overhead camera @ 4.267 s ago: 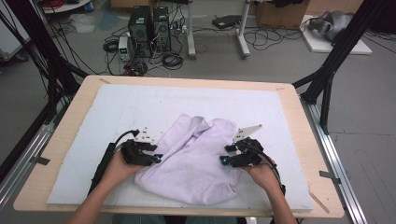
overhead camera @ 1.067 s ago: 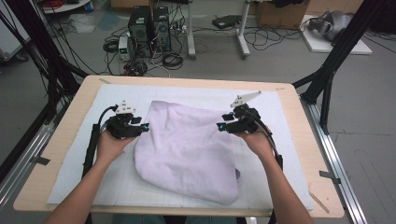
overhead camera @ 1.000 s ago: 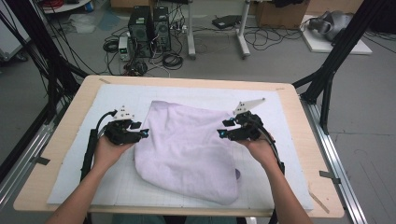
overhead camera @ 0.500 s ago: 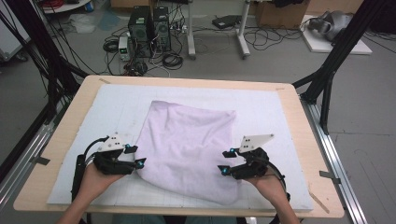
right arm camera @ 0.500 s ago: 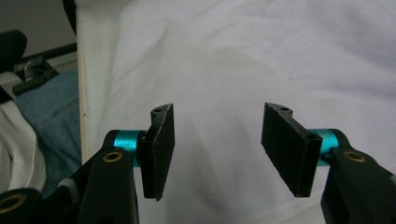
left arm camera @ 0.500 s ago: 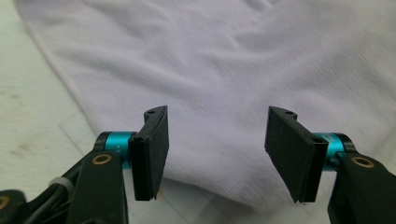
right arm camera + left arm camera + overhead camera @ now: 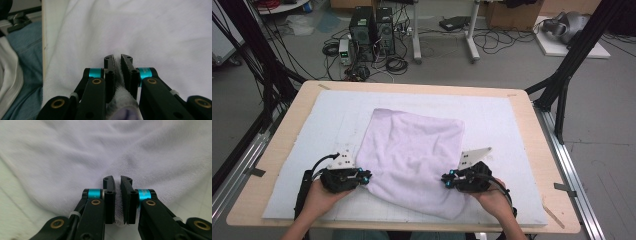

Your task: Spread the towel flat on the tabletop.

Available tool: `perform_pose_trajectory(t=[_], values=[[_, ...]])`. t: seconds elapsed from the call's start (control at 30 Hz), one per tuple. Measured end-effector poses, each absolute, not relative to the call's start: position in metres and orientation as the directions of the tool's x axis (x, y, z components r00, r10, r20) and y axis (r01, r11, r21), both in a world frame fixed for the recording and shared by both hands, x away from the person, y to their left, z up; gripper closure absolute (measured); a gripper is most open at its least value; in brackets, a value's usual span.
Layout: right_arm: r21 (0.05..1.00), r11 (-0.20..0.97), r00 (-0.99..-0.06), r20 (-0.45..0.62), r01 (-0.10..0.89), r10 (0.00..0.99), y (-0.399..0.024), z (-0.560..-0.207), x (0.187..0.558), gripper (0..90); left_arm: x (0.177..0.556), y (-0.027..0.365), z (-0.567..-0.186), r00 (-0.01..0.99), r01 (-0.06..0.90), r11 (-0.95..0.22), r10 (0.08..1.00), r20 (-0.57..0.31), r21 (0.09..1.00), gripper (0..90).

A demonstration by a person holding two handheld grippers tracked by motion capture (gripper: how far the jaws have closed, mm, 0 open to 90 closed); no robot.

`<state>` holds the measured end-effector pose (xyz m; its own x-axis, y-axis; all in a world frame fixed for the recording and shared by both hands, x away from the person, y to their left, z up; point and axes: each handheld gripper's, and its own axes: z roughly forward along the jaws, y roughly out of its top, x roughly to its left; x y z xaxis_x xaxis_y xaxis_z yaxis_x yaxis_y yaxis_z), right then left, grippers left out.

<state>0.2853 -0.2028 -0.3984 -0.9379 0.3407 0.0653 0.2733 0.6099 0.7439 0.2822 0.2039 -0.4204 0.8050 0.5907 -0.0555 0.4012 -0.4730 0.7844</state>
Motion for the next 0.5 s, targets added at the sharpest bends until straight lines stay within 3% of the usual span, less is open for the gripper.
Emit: perform_pose_trajectory(t=[0.13,0.27,0.5], values=[[0.747,0.611,-0.919,-0.001,0.262,0.395,-0.208,-0.378,0.307,83.6,0.306,0.202,-0.399,0.762,0.409,-0.399,0.644,-0.067,0.821,82.0],[0.754,0.572,-0.874,0.006,0.324,0.486,-0.216,-0.373,0.343,83.9,0.339,0.193,-0.39,0.709,0.423,-0.37,0.703,-0.049,0.827,82.0],[0.65,0.598,-0.817,0.06,0.468,0.574,-0.217,-0.421,0.403,83.9,0.388,0.173,-0.418,0.647,0.508,-0.363,0.76,-0.067,0.781,81.0]])
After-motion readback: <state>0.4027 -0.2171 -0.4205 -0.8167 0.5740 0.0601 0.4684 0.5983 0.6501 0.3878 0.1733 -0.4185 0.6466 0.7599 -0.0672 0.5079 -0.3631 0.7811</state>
